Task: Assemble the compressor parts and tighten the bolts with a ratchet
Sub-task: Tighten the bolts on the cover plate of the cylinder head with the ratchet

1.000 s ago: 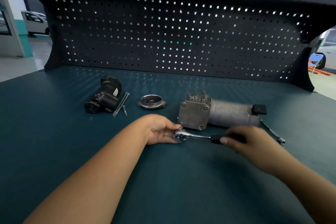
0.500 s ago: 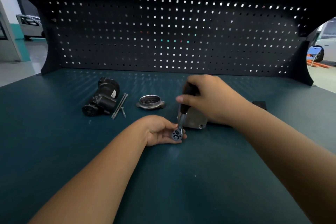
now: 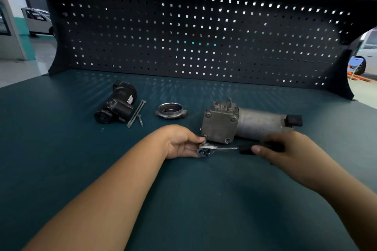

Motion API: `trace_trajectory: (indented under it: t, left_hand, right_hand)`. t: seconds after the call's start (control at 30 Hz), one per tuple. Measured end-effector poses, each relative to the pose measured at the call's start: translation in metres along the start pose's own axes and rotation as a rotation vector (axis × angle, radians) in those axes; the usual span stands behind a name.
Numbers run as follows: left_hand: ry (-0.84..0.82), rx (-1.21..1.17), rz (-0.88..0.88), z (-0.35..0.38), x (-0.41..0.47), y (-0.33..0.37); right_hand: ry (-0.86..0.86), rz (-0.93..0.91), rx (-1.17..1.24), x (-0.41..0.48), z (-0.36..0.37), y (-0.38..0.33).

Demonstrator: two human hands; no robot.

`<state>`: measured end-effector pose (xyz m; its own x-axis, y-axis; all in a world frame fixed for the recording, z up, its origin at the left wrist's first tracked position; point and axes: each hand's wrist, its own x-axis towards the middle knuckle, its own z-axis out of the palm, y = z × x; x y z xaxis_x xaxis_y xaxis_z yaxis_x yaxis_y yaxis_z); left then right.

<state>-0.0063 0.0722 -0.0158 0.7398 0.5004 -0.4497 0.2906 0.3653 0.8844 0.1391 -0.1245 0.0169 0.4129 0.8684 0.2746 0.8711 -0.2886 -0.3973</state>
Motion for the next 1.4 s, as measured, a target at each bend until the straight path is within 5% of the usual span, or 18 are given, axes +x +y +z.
trace_trajectory:
  t: [0.13, 0.4, 0.6, 1.1, 1.4]
  left_hand:
    - [0.001, -0.014, -0.006, 0.000, 0.000, 0.000]
    - [-0.019, -0.070, -0.007, 0.001, -0.001, 0.000]
    - [0.012, -0.103, -0.006, -0.001, -0.001, -0.001]
    - [-0.078, 0.091, -0.092, 0.002, -0.003, 0.002]
    - [-0.080, 0.044, -0.084, 0.003, -0.003, 0.002]
  right_hand:
    - [-0.185, 0.054, -0.147, -0.008, 0.017, 0.009]
    - [0.130, -0.168, -0.017, 0.025, -0.014, -0.054]
    - [0.070, -0.321, -0.117, 0.070, -0.002, -0.110]
    - [0.324, -0.079, 0.131, 0.010, 0.017, -0.009]
    - [0.088, 0.068, 0.039, 0.006, 0.013, 0.004]
